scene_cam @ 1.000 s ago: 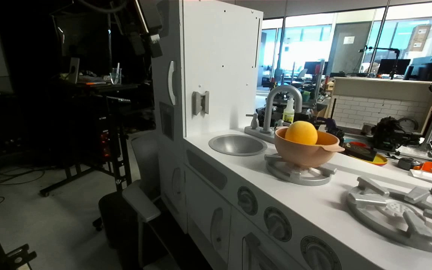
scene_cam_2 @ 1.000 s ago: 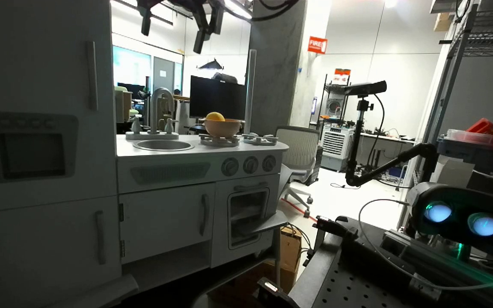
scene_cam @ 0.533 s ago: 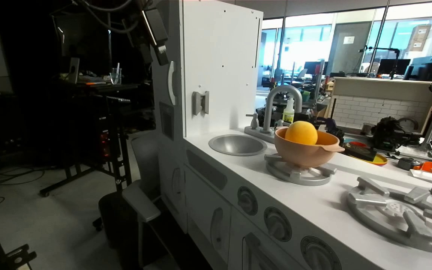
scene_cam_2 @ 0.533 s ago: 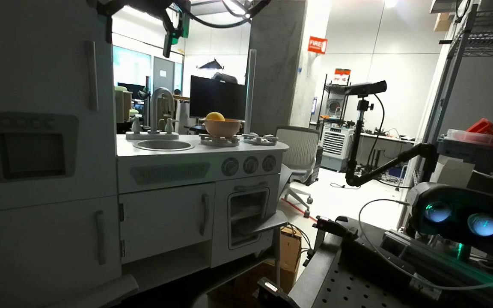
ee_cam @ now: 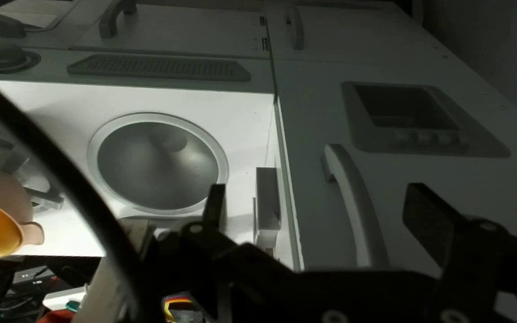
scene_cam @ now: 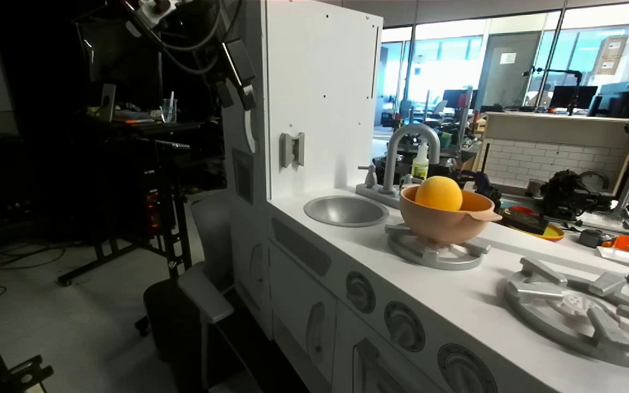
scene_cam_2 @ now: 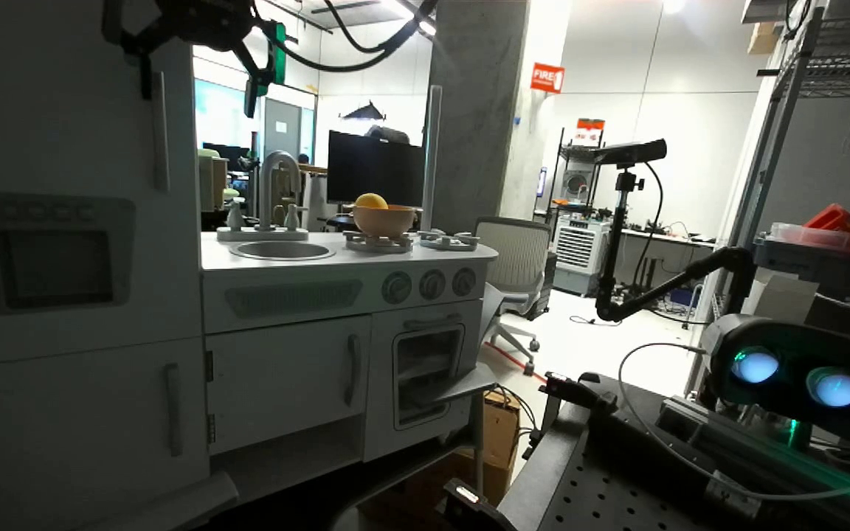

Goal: Open the top cabinet door and put an orange plushie and the maize in the top compartment of the cabinet

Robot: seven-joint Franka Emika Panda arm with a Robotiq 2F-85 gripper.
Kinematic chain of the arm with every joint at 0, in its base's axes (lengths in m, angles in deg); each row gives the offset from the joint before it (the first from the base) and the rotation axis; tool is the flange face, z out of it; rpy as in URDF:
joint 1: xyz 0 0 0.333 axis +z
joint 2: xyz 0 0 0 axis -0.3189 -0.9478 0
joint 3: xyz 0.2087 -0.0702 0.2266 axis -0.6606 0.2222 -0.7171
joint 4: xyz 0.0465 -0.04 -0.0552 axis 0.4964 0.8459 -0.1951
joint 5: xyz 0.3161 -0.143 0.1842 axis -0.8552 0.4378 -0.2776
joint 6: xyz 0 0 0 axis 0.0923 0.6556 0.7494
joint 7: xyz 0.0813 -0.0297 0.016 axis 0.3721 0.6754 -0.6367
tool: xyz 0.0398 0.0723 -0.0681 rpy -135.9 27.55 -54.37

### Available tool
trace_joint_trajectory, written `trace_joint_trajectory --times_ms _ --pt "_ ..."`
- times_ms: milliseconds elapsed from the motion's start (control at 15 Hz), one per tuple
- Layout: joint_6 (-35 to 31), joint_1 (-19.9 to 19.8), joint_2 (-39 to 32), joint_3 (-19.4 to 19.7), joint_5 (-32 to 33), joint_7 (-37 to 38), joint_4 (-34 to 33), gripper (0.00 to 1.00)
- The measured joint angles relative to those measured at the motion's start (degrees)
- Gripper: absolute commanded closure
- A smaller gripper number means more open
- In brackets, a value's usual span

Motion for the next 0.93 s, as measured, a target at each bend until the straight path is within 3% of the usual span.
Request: trace_joint_trajectory --times_ms 933 --pt "0.12 5.32 -7.79 3.66 0.00 0.13 -10.09 0.00"
